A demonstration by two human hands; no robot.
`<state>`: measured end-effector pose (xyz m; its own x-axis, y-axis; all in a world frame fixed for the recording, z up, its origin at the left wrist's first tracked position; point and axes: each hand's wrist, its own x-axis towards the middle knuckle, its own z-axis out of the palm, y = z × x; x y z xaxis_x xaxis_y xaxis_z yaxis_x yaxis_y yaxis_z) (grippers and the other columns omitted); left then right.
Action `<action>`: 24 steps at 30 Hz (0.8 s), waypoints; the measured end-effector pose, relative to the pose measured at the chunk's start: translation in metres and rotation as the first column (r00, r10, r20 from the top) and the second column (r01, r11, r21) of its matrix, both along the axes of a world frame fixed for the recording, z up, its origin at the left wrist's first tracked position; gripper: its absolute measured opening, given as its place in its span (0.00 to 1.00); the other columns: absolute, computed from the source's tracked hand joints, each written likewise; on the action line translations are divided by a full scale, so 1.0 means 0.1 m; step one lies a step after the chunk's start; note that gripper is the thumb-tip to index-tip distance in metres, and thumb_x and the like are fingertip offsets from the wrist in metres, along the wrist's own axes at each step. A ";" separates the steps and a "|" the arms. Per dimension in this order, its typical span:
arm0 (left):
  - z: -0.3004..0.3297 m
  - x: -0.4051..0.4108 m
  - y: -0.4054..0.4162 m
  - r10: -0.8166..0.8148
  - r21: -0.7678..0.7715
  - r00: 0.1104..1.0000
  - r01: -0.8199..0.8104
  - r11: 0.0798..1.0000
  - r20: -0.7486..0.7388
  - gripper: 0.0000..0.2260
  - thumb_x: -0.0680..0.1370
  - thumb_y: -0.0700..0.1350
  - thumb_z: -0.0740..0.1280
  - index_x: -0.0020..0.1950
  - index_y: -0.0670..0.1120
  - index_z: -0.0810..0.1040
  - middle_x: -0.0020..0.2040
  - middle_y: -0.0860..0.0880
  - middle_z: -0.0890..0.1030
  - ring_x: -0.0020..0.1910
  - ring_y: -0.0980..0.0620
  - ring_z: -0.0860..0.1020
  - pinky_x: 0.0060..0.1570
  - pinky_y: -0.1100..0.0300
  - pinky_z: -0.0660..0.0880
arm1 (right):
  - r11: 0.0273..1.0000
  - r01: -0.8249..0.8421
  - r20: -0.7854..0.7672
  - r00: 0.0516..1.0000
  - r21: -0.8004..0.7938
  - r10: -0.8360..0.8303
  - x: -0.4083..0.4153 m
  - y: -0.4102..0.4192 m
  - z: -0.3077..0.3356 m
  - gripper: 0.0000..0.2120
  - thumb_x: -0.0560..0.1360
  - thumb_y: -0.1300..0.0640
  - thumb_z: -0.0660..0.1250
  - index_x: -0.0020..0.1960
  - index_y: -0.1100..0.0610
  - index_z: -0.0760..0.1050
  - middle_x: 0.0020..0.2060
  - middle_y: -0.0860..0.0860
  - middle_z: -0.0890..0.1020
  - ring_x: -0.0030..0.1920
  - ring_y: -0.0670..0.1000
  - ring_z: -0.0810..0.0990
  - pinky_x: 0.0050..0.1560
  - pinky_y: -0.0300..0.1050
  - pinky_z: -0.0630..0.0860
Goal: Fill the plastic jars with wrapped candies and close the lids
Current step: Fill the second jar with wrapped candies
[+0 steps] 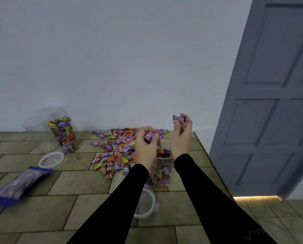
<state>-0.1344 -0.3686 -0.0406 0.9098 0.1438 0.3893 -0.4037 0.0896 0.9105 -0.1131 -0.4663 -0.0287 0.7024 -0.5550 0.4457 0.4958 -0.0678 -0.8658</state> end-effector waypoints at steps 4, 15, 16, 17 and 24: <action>0.01 -0.03 0.00 -0.025 -0.017 1.000 0.025 1.000 0.018 0.11 0.76 0.33 0.67 0.54 0.46 0.74 0.46 0.50 0.76 0.40 0.49 0.77 0.42 0.57 0.77 | 0.999 -0.012 -0.018 1.000 -0.035 0.012 -0.02 0.01 0.00 0.09 0.82 0.59 0.57 0.60 0.49 0.68 0.57 0.48 0.76 0.56 0.46 0.76 0.48 0.23 0.68; 0.02 -0.05 0.01 -0.189 -0.133 0.982 0.187 0.973 0.002 0.17 0.78 0.30 0.64 0.65 0.42 0.72 0.51 0.40 0.84 0.54 0.48 0.82 0.53 0.58 0.77 | 0.997 -0.037 -0.041 0.999 -0.062 0.035 -0.01 0.00 -0.01 0.09 0.82 0.57 0.57 0.60 0.46 0.68 0.58 0.52 0.77 0.58 0.49 0.76 0.47 0.24 0.68; 0.03 -0.05 0.02 -0.202 -0.137 0.979 0.200 0.970 -0.002 0.17 0.78 0.30 0.63 0.65 0.43 0.73 0.52 0.40 0.84 0.56 0.48 0.81 0.55 0.58 0.77 | 0.997 -0.042 -0.038 0.998 -0.060 0.040 -0.01 0.01 -0.01 0.09 0.82 0.57 0.57 0.60 0.46 0.68 0.58 0.52 0.77 0.58 0.49 0.76 0.48 0.24 0.69; 0.04 -0.05 0.02 -0.211 -0.136 0.977 0.209 0.968 -0.002 0.17 0.78 0.30 0.63 0.65 0.42 0.73 0.53 0.40 0.84 0.56 0.48 0.81 0.54 0.59 0.77 | 0.997 -0.046 -0.035 0.998 -0.055 0.044 -0.01 0.01 -0.01 0.09 0.82 0.57 0.57 0.60 0.46 0.68 0.59 0.52 0.77 0.58 0.49 0.76 0.48 0.25 0.69; -0.07 -0.02 0.03 -0.117 -0.072 0.992 0.114 0.991 -0.038 0.15 0.83 0.50 0.57 0.65 0.46 0.76 0.58 0.54 0.82 0.60 0.57 0.78 0.58 0.64 0.74 | 0.997 -0.055 -0.045 0.998 -0.054 0.053 -0.04 0.02 0.03 0.09 0.82 0.57 0.57 0.59 0.46 0.68 0.57 0.51 0.77 0.57 0.47 0.76 0.46 0.23 0.68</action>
